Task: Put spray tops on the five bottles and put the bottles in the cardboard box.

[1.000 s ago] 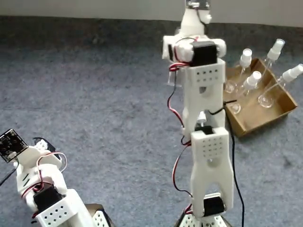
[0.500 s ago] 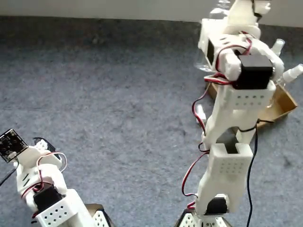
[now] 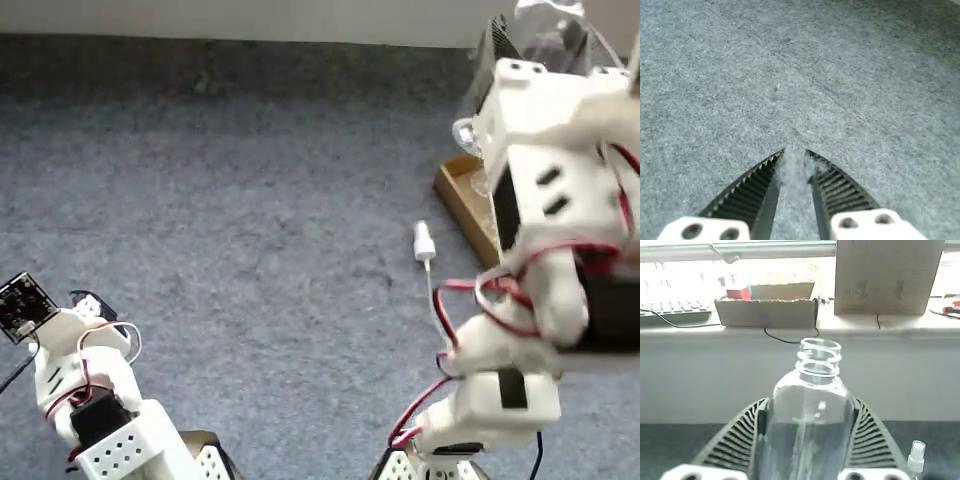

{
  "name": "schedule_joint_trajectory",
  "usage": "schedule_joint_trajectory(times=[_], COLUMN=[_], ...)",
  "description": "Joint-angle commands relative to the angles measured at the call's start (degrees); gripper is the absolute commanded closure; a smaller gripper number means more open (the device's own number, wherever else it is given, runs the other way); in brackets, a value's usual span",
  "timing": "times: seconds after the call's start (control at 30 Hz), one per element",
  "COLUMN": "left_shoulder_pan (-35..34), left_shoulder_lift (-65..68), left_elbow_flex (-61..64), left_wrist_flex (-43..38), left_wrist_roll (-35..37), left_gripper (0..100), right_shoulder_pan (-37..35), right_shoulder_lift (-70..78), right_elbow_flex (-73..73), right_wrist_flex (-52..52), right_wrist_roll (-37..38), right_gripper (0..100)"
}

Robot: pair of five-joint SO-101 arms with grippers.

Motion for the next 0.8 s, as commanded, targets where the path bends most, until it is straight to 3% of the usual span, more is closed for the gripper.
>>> schedule_joint_trajectory(times=[0.0, 0.3, 0.53, 0.77], left_shoulder_pan=[1.5, 1.5, 1.5, 1.5], left_shoulder_lift=[-0.5, -0.4, -0.4, -0.4], left_elbow_flex=[1.1, 1.1, 1.1, 1.1], left_wrist_flex=[0.2, 0.3, 0.3, 0.4], left_wrist_roll=[-1.0, -1.0, -1.0, -1.0], left_gripper=[96, 96, 96, 96], right_shoulder_pan=[0.8, 0.7, 0.7, 0.7], right_shoulder_lift=[-9.6, -24.3, -28.1, -32.0], right_elbow_flex=[10.6, 30.9, 42.3, 60.4], right_wrist_flex=[0.9, 0.8, 0.8, 0.8], right_wrist_roll=[0.8, 1.1, 14.9, 15.6], right_gripper=[92.3, 92.2, 92.2, 92.2])
